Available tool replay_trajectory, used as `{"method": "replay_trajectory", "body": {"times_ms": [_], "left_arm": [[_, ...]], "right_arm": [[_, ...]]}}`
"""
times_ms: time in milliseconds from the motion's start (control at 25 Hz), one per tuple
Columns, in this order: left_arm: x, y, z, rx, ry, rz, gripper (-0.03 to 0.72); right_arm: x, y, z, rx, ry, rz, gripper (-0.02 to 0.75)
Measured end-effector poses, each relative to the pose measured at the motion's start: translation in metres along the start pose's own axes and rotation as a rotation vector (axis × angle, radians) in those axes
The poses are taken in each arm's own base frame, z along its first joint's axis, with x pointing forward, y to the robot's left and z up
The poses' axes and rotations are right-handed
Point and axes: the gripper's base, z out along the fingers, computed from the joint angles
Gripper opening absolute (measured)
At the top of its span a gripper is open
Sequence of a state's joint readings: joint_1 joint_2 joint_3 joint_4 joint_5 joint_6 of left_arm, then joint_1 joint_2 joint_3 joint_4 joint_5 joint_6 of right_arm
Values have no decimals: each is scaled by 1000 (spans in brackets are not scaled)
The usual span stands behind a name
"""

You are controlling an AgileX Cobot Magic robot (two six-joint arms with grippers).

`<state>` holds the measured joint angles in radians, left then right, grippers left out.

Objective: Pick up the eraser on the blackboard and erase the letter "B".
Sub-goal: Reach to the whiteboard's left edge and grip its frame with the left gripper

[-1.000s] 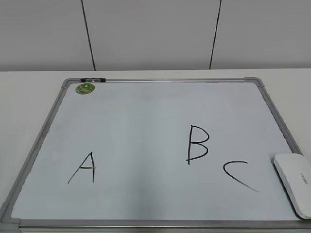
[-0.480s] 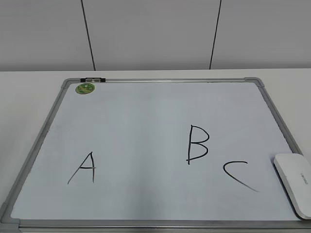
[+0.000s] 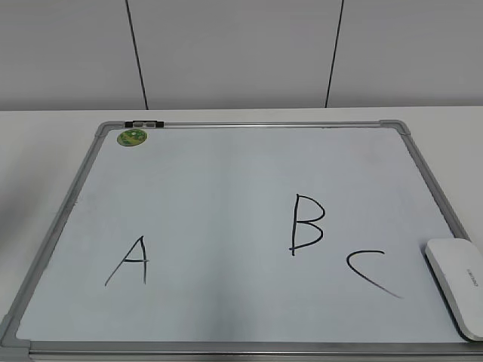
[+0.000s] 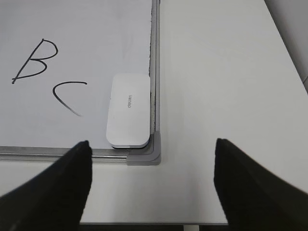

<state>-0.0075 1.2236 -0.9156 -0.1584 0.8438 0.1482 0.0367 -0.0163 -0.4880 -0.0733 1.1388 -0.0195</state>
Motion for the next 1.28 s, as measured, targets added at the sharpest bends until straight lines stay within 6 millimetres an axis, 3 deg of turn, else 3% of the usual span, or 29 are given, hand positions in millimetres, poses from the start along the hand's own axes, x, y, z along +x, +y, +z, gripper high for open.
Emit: {"method": "replay_trajectory", "body": {"times_ms": [320, 640, 1280], "left_arm": [[-40, 9, 73, 26, 179, 15, 550], [-45, 14, 141, 74, 300, -1, 543], [-48, 14, 147, 85, 292, 26, 517]], "right_arm": [[0, 0, 0, 0, 0, 0, 587], [0, 0, 0, 0, 0, 0, 587], [0, 0, 0, 0, 0, 0, 587]]}}
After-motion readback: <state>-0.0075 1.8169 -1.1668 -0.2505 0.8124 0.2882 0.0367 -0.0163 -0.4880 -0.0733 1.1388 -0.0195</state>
